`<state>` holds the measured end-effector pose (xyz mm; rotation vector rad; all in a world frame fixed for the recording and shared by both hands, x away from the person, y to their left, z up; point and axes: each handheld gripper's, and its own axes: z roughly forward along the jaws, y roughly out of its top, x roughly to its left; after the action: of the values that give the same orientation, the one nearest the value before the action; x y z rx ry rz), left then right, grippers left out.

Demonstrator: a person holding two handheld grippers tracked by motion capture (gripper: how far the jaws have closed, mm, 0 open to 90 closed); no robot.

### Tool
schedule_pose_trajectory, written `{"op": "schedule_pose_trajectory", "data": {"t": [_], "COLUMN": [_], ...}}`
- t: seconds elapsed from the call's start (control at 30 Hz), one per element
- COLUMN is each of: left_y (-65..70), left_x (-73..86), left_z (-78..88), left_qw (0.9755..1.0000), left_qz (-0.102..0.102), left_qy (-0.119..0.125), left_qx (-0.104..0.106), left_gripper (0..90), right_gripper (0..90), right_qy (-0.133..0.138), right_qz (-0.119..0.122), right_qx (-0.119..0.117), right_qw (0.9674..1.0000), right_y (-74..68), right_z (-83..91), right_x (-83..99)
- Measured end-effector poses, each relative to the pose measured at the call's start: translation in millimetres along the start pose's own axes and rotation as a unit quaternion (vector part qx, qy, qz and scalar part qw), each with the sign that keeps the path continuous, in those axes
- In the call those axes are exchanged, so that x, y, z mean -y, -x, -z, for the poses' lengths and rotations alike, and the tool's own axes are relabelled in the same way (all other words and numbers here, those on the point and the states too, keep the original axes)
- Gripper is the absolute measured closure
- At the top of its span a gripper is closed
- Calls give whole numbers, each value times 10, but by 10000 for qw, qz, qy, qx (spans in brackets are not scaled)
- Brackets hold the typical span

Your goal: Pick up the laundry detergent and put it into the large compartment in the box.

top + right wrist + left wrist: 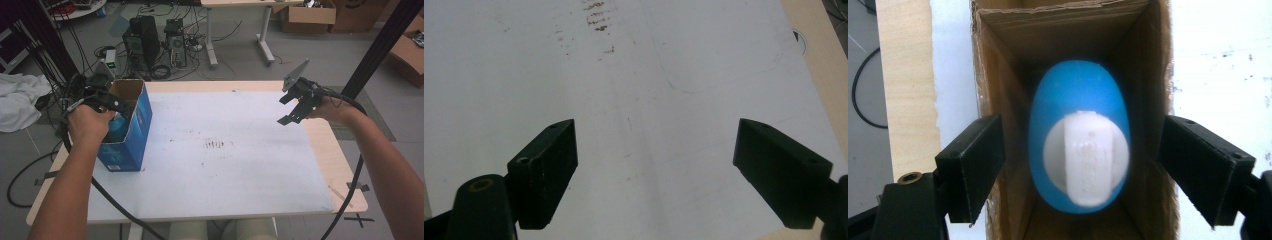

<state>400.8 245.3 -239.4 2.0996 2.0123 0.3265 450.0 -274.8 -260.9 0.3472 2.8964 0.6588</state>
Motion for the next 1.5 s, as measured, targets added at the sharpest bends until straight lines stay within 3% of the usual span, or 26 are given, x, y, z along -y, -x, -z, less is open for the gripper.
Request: {"op": "schedule_pose_trajectory", "data": {"t": [0.27, 0.43, 0.7, 0.93, 1.03, 1.17, 1.3, 1.4, 1.5], "left_y": [69, 157, 376, 681, 804, 945, 1098, 1235, 1385], "left_x": [-62, -89, -112, -97, -114, -142, -153, -156, -159], "left_z": [214, 362, 594, 674, 697, 719, 697, 683, 685], "left_qw": [9999, 9995, 9978, 9949, 9921, 9892, 9852, 9807, 9745], "left_qz": [-114, -301, -660, -975, -1214, -1363, -1641, -1875, -2155], "left_qy": [-19, 3, 63, 81, 9, 12, 80, 124, 194], "left_qx": [-28, -67, -13, 256, 326, 532, 497, 538, 591], "left_gripper": [186, 185, 174, 175, 175, 177, 180, 180, 181], "right_gripper": [179, 179, 179, 179, 179, 178, 178, 178, 178], "right_qy": [18, 12, 5, -19, -14, -29, -42, -63, -99], "right_qz": [5, 9, 6, 15, 26, 25, 14, 13, 36], "right_qx": [20, 35, 47, 51, 58, 58, 56, 41, 40], "right_qw": [10000, 10000, 10000, 10000, 10000, 10000, 10000, 10000, 9999], "right_y": [-19, -32, -52, -69, -78, -93, -106, -123, -140], "right_z": [25, 45, 61, 76, 83, 85, 83, 77, 79], "right_x": [4, 3, -7, -27, -38, -47, -45, -46, -53]}}
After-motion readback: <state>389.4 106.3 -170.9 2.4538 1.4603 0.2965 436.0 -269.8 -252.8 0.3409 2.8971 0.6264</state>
